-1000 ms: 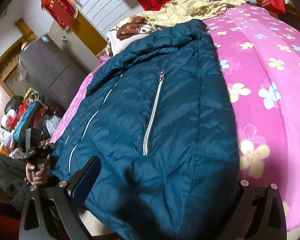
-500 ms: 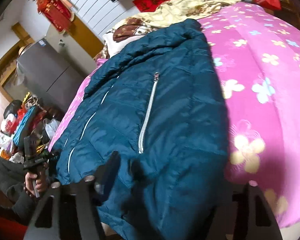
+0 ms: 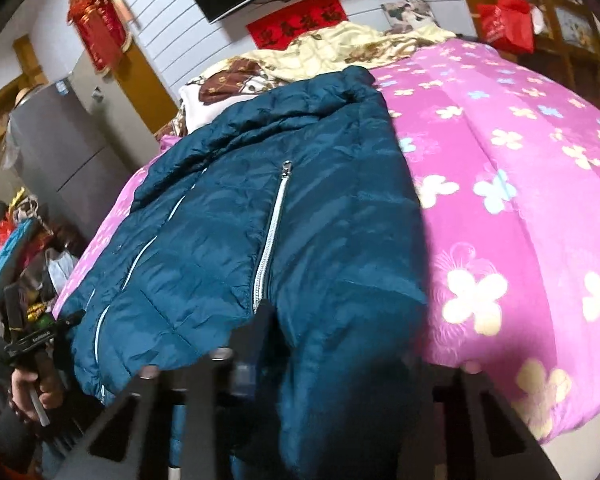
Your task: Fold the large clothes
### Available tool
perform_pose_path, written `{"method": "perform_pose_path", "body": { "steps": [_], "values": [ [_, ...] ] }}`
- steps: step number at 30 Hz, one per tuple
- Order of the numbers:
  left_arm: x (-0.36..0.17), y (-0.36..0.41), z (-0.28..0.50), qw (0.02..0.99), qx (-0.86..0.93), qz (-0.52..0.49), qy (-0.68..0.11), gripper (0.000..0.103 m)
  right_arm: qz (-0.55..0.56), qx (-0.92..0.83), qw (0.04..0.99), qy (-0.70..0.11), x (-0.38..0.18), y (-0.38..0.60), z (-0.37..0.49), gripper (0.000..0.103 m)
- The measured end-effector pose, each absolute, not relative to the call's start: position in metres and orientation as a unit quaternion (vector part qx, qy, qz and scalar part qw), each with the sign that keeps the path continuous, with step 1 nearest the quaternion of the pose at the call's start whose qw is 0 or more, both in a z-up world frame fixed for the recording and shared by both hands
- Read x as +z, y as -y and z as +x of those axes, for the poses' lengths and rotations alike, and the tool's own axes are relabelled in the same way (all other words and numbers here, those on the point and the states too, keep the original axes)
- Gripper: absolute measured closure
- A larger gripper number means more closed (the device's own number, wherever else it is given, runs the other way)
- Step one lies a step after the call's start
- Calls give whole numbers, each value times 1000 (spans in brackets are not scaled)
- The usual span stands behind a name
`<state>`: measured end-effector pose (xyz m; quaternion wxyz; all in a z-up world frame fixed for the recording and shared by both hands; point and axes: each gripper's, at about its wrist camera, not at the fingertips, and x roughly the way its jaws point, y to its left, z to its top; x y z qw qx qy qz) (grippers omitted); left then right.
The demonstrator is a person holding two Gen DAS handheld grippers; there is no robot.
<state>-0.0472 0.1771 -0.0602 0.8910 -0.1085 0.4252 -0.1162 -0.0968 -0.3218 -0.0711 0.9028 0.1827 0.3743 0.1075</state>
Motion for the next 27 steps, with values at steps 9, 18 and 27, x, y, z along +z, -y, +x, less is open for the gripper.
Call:
{"method": "perform_pose_path", "body": {
  "steps": [9, 18, 27],
  "values": [
    [-59, -200, -40, 876, -94, -147, -449, 80, 122, 81, 923, -356, -58, 292, -113, 92],
    [-58, -180, -44, 886, -87, -88, -448, 49, 196, 90, 904, -369, -74, 309, -106, 90],
    [-61, -157, -46, 892, -10, -38, -450, 48, 190, 89, 906, -368, -72, 304, -109, 82]
  ]
}}
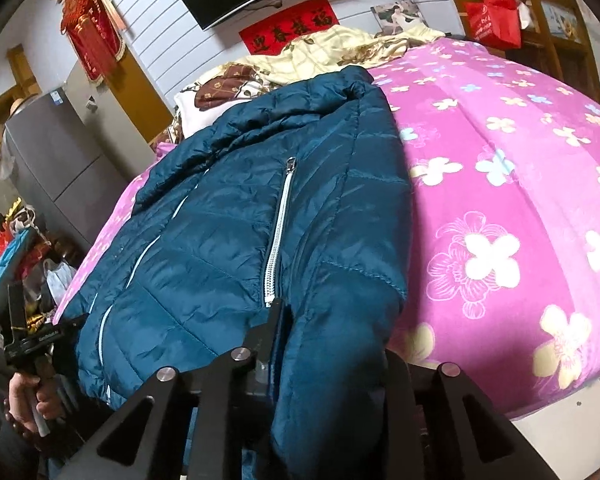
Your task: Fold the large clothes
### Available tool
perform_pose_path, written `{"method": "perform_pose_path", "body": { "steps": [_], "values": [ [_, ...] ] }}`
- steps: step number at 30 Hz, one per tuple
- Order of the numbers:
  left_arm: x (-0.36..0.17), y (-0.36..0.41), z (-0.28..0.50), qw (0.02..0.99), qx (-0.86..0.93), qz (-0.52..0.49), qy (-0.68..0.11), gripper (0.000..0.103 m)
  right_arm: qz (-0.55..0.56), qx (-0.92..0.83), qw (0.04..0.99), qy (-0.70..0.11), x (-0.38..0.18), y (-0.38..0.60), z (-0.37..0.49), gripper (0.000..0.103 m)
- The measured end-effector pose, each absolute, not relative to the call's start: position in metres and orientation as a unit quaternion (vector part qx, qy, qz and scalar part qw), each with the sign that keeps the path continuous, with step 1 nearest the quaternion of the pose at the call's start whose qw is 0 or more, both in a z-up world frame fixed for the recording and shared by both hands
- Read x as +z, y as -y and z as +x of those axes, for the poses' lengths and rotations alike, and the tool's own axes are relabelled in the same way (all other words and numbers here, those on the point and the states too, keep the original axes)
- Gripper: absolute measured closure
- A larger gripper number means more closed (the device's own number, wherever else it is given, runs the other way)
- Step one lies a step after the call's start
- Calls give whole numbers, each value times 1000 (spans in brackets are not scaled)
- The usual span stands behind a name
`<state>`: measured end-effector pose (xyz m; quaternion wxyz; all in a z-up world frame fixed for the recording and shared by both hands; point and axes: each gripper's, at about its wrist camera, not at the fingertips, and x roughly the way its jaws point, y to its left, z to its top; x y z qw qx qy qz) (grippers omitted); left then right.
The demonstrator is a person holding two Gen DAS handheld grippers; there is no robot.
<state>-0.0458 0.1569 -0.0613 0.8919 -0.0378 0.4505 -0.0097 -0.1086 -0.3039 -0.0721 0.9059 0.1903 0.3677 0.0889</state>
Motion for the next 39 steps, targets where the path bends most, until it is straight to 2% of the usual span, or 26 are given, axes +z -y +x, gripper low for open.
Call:
{"method": "perform_pose_path", "body": {
  "steps": [39],
  "values": [
    [-63, -153, -47, 893, -1, -25, -449, 48, 123, 53, 918, -373, -67, 289, -108, 82]
  ]
}}
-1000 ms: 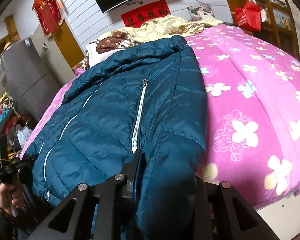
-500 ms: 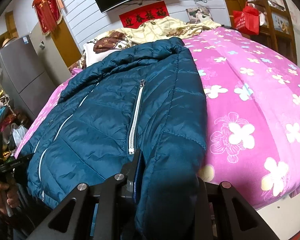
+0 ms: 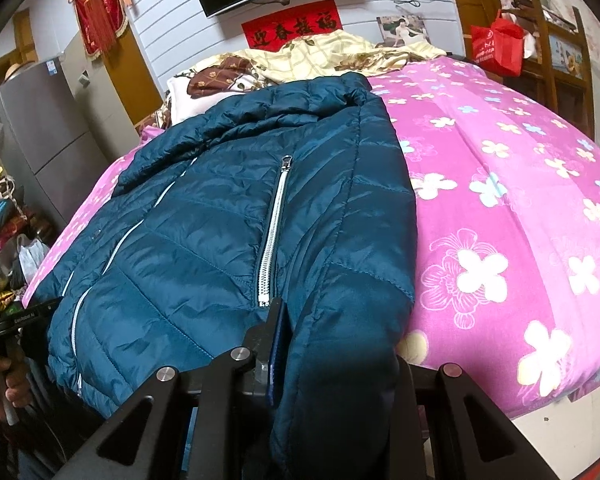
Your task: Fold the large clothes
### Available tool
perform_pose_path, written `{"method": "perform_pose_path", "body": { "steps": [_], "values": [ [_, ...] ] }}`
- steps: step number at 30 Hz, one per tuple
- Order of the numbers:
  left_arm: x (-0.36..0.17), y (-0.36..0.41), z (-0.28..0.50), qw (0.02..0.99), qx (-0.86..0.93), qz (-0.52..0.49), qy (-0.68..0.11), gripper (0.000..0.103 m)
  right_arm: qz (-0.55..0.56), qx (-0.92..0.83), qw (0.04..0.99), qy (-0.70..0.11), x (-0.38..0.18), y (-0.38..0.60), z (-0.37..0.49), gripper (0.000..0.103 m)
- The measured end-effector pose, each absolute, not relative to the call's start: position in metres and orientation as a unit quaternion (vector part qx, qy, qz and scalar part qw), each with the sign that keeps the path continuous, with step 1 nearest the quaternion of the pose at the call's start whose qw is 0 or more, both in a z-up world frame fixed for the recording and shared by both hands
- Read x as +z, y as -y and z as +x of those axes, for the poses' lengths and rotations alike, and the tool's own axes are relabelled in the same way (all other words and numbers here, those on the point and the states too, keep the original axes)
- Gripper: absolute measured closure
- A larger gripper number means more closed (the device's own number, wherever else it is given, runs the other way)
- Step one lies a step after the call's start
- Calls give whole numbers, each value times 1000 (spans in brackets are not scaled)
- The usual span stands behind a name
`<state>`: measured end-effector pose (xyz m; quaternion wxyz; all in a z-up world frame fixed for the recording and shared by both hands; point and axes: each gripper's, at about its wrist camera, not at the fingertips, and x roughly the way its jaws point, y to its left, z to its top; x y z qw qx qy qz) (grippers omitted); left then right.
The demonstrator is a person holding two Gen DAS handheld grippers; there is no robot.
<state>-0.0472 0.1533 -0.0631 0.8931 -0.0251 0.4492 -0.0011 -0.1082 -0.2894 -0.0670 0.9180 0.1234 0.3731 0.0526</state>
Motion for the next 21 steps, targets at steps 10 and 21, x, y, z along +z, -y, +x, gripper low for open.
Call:
{"method": "perform_pose_path", "body": {
  "steps": [10, 21],
  "values": [
    [-63, -156, -51, 891, -7, -30, -453, 48, 132, 51, 917, -373, -68, 292, -108, 82],
    [-60, -174, -72, 892, -40, -47, -447, 66, 125, 52, 918, -372, -67, 291, -107, 82]
  ]
}}
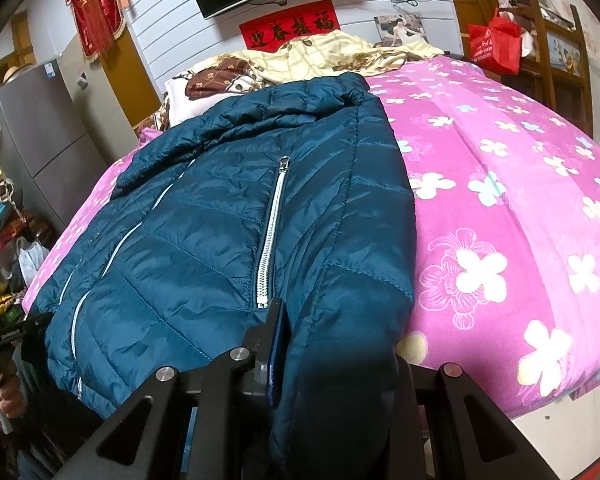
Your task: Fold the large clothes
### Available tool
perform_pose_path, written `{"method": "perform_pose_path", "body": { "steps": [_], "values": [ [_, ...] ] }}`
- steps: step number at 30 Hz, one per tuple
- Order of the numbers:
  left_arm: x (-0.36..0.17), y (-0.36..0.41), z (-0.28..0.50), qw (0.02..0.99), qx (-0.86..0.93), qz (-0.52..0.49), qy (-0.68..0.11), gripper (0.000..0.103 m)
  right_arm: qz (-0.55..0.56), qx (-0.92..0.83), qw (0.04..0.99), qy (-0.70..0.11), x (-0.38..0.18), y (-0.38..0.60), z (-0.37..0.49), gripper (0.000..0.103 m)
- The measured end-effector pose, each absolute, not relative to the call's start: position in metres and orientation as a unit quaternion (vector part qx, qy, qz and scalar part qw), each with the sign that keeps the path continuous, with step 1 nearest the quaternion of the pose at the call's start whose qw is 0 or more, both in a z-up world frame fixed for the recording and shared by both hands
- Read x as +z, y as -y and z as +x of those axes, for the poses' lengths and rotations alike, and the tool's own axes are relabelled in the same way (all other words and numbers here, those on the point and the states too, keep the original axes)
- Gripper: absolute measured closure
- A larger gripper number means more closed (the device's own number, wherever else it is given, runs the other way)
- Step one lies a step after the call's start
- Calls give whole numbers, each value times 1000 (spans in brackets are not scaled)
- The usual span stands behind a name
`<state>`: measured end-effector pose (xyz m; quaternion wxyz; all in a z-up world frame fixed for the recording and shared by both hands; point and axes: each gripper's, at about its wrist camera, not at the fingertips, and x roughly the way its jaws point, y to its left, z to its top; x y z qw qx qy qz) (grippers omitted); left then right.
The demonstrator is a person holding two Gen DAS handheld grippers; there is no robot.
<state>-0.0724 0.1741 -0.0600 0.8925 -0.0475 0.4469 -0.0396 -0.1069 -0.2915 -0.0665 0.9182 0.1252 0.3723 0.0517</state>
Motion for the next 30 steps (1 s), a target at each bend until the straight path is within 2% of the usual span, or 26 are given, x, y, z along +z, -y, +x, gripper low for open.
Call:
{"method": "perform_pose_path", "body": {
  "steps": [3, 6, 22, 30],
  "values": [
    [-57, -172, -68, 893, -51, -56, -444, 88, 125, 54, 920, -367, -63, 291, -108, 89],
    [-48, -174, -69, 896, -62, -56, -436, 94, 130, 56, 926, -349, -53, 293, -116, 93],
    [38, -235, -118, 929, -71, -149, -331, 96, 100, 74, 952, -278, 18, 282, -165, 94],
    [60, -250, -141, 940, -56, -156, -299, 97, 84, 94, 964, -233, 59, 272, -197, 94]
  ]
}}
